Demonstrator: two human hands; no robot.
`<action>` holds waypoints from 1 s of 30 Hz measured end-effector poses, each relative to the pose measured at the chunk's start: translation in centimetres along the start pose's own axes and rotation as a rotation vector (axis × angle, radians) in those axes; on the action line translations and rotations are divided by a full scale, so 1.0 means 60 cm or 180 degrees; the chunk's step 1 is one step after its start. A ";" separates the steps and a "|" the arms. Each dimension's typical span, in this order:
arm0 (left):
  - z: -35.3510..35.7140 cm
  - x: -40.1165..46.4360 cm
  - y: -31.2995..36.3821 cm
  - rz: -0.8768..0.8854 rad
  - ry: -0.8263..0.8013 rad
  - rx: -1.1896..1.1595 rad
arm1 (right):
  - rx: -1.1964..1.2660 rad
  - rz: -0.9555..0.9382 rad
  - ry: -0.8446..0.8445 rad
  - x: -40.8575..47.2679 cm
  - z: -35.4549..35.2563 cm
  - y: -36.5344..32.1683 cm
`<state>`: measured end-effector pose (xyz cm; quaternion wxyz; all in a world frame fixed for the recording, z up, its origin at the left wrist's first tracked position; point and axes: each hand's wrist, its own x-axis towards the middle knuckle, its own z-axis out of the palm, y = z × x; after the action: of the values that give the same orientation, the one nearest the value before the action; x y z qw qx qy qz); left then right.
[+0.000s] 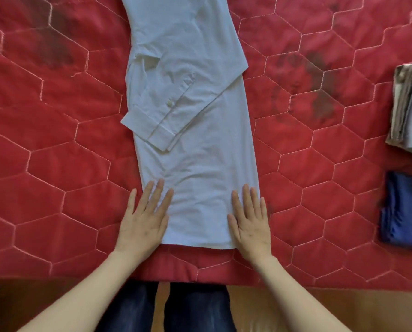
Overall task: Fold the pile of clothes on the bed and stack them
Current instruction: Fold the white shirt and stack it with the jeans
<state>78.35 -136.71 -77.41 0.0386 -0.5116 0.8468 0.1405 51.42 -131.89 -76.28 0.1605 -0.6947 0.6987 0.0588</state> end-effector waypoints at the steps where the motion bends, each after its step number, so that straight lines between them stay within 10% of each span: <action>1: 0.003 -0.027 0.010 -0.0156 -0.0015 0.0004 | 0.0011 -0.0064 -0.0025 -0.018 0.004 0.005; 8: -0.014 -0.079 0.072 -0.0698 -0.0172 0.0186 | 0.0361 -0.0371 -0.0020 -0.073 -0.013 0.029; 16: 0.001 -0.048 0.081 0.0001 -0.0304 0.0349 | -0.0139 -0.1165 -0.0203 -0.043 -0.006 0.050; 23: -0.008 -0.070 0.047 0.0721 0.0414 0.0947 | -0.0293 -0.2277 0.0964 -0.033 -0.015 0.045; 30: -0.036 -0.040 0.032 0.0863 0.1032 0.0954 | -0.0305 -0.1732 0.0980 0.023 -0.069 0.027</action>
<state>77.98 -134.43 -74.43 -0.0414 -0.3978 0.9141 -0.0665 49.26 -134.39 -73.05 0.0298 -0.8637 0.4997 -0.0593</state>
